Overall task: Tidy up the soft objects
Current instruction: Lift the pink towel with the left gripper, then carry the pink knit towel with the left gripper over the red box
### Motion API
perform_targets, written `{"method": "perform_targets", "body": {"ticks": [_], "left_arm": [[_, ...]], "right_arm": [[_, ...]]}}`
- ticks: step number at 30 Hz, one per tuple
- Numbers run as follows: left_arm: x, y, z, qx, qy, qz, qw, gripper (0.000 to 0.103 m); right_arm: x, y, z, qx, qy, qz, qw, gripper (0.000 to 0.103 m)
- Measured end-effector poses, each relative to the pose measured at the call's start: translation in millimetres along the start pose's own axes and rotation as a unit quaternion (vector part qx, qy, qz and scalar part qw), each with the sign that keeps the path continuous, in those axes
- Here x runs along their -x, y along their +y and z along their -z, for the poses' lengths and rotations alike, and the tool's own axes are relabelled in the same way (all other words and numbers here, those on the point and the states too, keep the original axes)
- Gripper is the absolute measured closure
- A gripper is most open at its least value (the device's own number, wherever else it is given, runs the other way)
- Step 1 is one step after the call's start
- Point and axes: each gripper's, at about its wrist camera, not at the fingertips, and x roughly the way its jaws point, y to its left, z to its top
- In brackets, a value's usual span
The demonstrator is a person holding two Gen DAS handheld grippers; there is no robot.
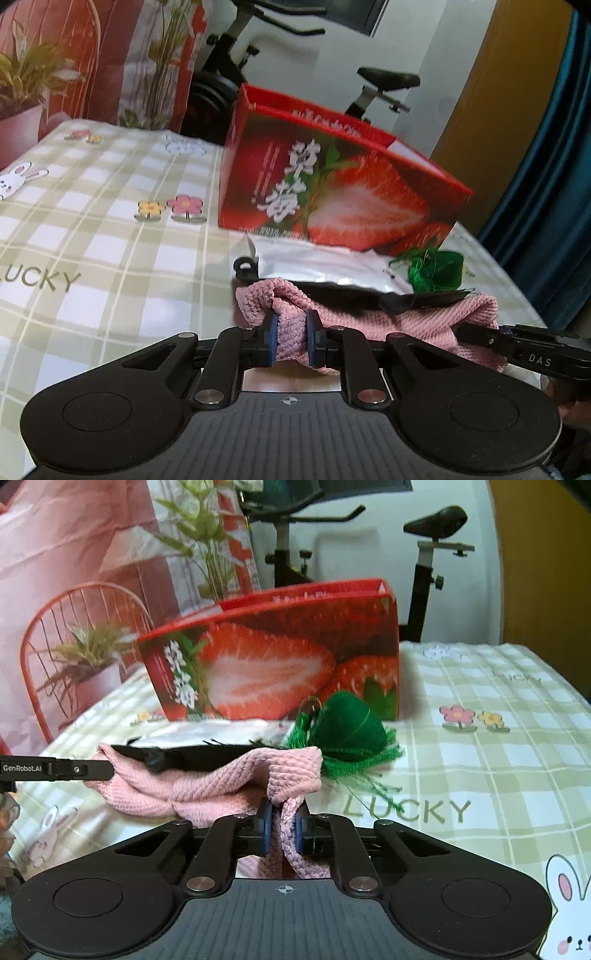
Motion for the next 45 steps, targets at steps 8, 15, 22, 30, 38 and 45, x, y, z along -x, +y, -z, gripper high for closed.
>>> {"method": "perform_targets", "body": {"ticks": [8,15,22,30,38,45], "left_arm": [[16.7,-7.5,-7.4,-0.011,-0.049,0.013,0.9986,0.087],[31.3,-21.0,-11.5,-0.043,-0.092,0.026,0.9945,0.088],[32.2,-21.8,-12.7,-0.043,-0.103,0.029,0.9933,0.088],[43.9,-17.0,-17.3,-0.032,-0.127,0.033,0.9908,0.09],[47.4,-24.1,-43.1,-0.035,-0.126,0.028,0.991,0.092],[37.6,-24.2,-47.5,-0.03,-0.091,0.025,0.9951,0.092]], "right_arm": [[19.7,8.7,-11.4,0.015,-0.051,-0.01,0.999,0.092],[37.9,16.5,-21.0,0.034,-0.098,-0.009,0.995,0.092],[43.6,17.5,-24.0,0.036,-0.115,-0.008,0.993,0.092],[52.8,15.1,-30.9,0.03,-0.138,-0.006,0.99,0.092],[57.7,13.0,-52.2,0.039,-0.15,-0.004,0.988,0.092],[46.7,10.4,-54.0,0.038,-0.121,0.006,0.992,0.092]]}}
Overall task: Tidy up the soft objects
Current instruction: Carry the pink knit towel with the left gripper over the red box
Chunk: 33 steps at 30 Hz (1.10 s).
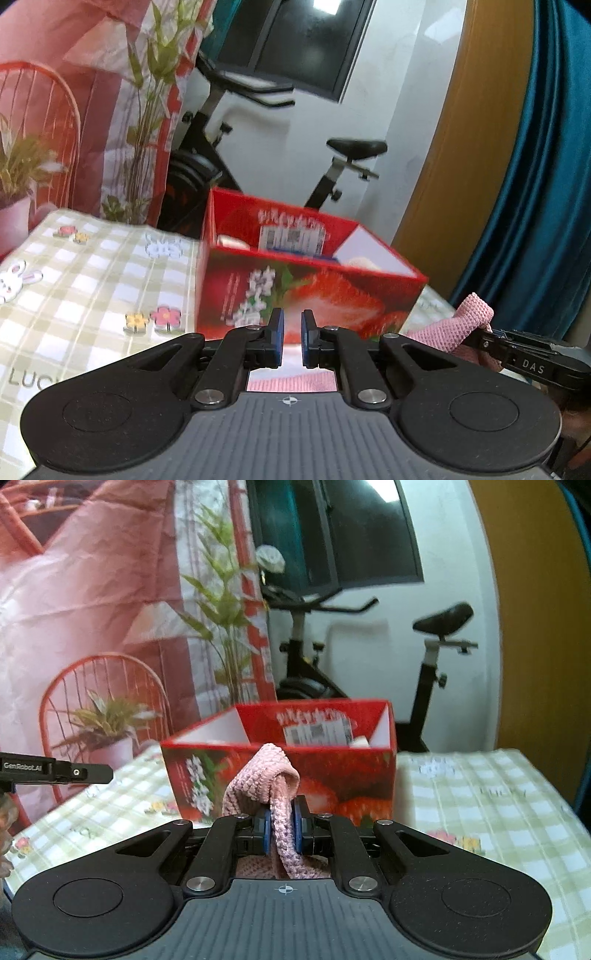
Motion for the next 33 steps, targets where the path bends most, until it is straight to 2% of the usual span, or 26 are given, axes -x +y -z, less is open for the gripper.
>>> {"method": "perform_targets", "body": {"ticks": [2,4,6,8,10,12,15,20,23,24,26,27,33], "left_arm": [[-5.7,4.6,7.2,0.018,0.027,0.006,0.9995,0.092],[-13.0,11.9,16.8,0.042,0.053,0.01,0.9977,0.087],[-21.6,18.9,25.8,0.06,0.076,0.008,0.9953,0.071],[-28.2,25.5,33.0,0.08,0.094,0.005,0.9924,0.068],[-34.6,30.4,36.6,0.093,0.103,0.001,0.9903,0.067],[-39.7,32.5,37.1,0.099,0.107,-0.004,0.9894,0.06],[-50.1,35.4,35.1,0.11,0.112,0.0,0.9876,0.056],[-70.3,26.6,35.8,0.098,0.128,-0.01,0.9869,0.052],[-70.4,21.9,39.9,0.075,0.125,-0.016,0.9892,0.055],[-68.6,21.5,40.8,0.069,0.123,-0.017,0.9898,0.067],[-65.2,22.9,42.3,0.065,0.122,-0.016,0.9902,0.082],[-62.6,24.2,42.9,0.066,0.117,-0.015,0.9908,0.085],[-38.5,15.8,40.7,0.049,0.078,-0.012,0.9957,0.089]], "right_arm": [[-3.1,-3.8,7.3,-0.011,0.016,0.006,1.0,0.092],[-6.4,-7.8,15.2,-0.023,0.031,0.012,0.999,0.092],[-9.8,-11.9,22.5,-0.034,0.043,0.016,0.998,0.092],[-12.7,-14.1,29.5,-0.04,0.052,0.018,0.998,0.092],[-14.9,-14.7,34.1,-0.042,0.057,0.018,0.997,0.092],[-16.9,-15.3,37.7,-0.045,0.062,0.017,0.997,0.092],[-19.9,-15.4,40.7,-0.048,0.068,0.016,0.996,0.092],[-22.3,-17.7,45.1,-0.053,0.076,0.016,0.996,0.092],[-24.0,-17.7,48.4,-0.056,0.082,0.013,0.995,0.092],[-25.0,-17.0,48.8,-0.057,0.084,0.01,0.995,0.092],[-26.0,-14.8,48.9,-0.054,0.087,0.004,0.995,0.092],[-26.1,-12.9,48.8,-0.051,0.087,0.0,0.995,0.092],[-22.8,-6.5,44.6,-0.043,0.082,-0.014,0.996,0.092]]}}
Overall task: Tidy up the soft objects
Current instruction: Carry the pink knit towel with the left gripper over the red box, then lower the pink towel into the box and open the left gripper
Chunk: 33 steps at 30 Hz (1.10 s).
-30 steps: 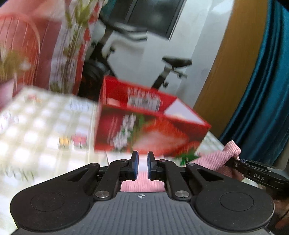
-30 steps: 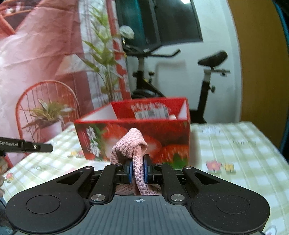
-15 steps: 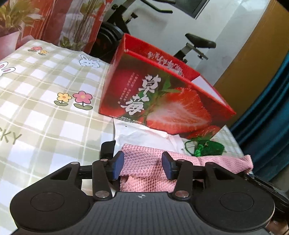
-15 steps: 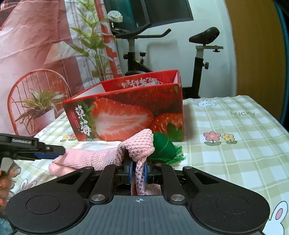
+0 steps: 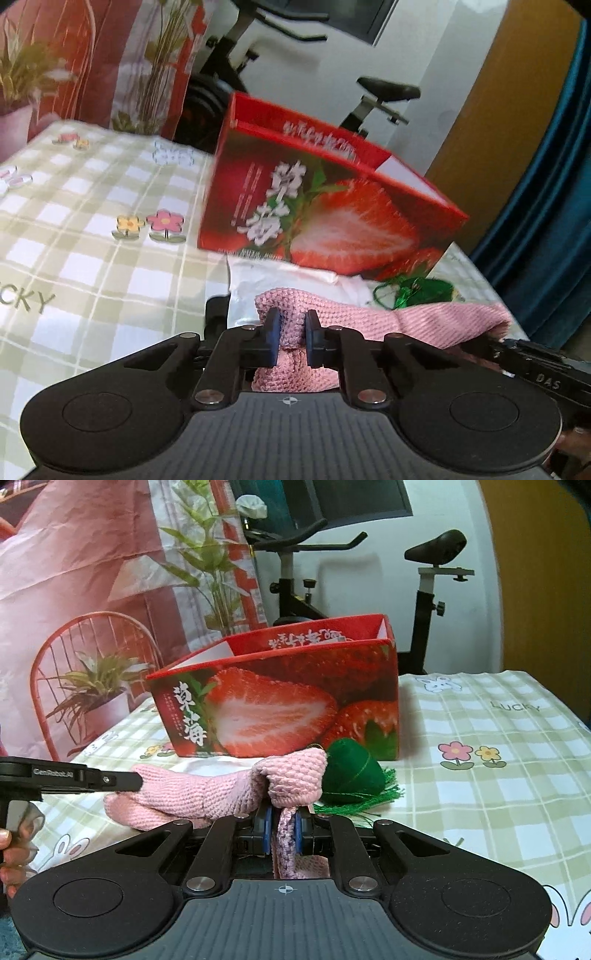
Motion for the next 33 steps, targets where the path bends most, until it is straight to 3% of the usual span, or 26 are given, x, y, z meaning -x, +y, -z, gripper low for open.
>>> {"method": "perform_targets", "body": {"ticks": [9,18,25,33], "left_arm": [[33.4,-19.0,-37.6,-0.033,-0.076,0.01,0.9965,0.09],[27.5,-33.9,-95.8,-0.047,-0.116,0.027,0.9917,0.09],[-14.9,-36.4,-143.4,-0.055,-0.112,0.013,0.9921,0.09],[-68.6,-34.3,-183.6,-0.069,-0.094,-0.021,0.9929,0.089]], "right_arm": [[14.1,6.5,-25.6,0.007,-0.033,-0.02,0.999,0.093],[9.2,0.0,-107.5,0.018,-0.074,-0.029,0.997,0.093],[-38.8,-20.1,-168.1,0.027,-0.056,-0.014,0.998,0.093],[-118.7,-36.2,-204.0,0.016,-0.019,0.025,0.999,0.093]]}}
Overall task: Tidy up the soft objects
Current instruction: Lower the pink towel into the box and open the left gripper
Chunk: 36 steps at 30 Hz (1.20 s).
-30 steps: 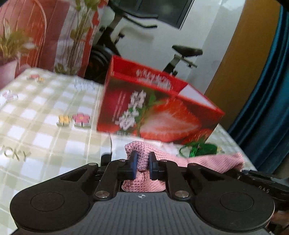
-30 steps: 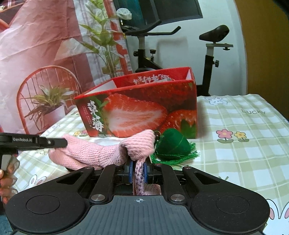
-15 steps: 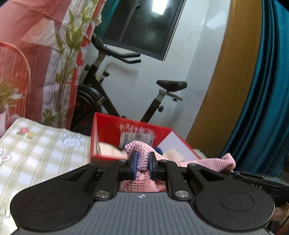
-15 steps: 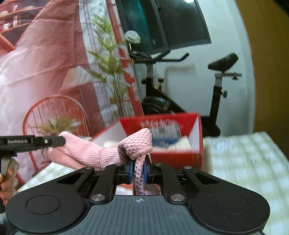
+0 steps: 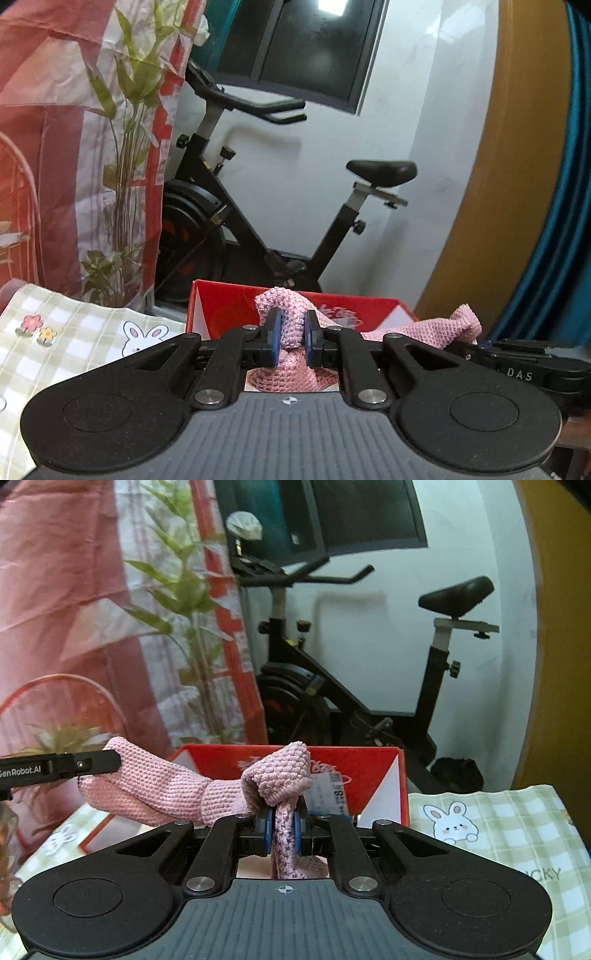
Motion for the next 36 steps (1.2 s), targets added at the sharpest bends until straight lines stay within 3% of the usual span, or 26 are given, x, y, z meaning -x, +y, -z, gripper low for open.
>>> {"method": "perform_targets", "body": {"ticks": [4,7,12,16,18,20,22,27,29,36], "left_arm": [[-29.4,3.1,-4.6,0.001,0.022,-0.015,0.9996,0.089],[-49.9,5.8,-1.1,-0.008,0.062,-0.042,0.9972,0.089],[-65.8,6.6,9.3,-0.032,0.107,-0.055,0.9922,0.088],[-66.1,9.2,8.7,-0.032,0.112,-0.057,0.9916,0.082],[-64.8,8.7,7.6,-0.036,0.112,-0.06,0.9912,0.071],[-62.9,7.0,6.8,-0.04,0.112,-0.066,0.9907,0.049],[-58.1,3.8,6.0,-0.045,0.11,-0.068,0.9905,0.04],[-43.1,-4.3,0.9,-0.051,0.102,-0.068,0.9911,0.004],[-35.1,-6.4,-1.2,-0.051,0.097,-0.062,0.992,0.0],[0.5,-12.4,2.5,-0.057,0.09,-0.058,0.9926,0.0]], "right_arm": [[-32.4,0.2,-8.8,0.013,0.019,0.024,0.999,0.093],[-53.9,0.7,-7.6,0.024,0.046,0.036,0.998,0.093],[-79.0,5.7,3.0,0.04,0.094,0.046,0.994,0.092],[-81.9,8.5,5.9,0.046,0.099,0.059,0.992,0.081],[-79.4,10.4,5.7,0.05,0.095,0.065,0.992,0.073],[-74.5,8.9,3.7,0.051,0.089,0.069,0.992,0.059],[-66.3,8.0,3.0,0.043,0.077,0.064,0.994,0.035],[-46.4,13.6,4.2,0.046,0.066,0.061,0.995,0.009],[-37.1,17.1,5.4,0.055,0.061,0.062,0.995,0.001],[-6.0,26.4,14.5,0.057,0.053,0.062,0.995,0.0]]}}
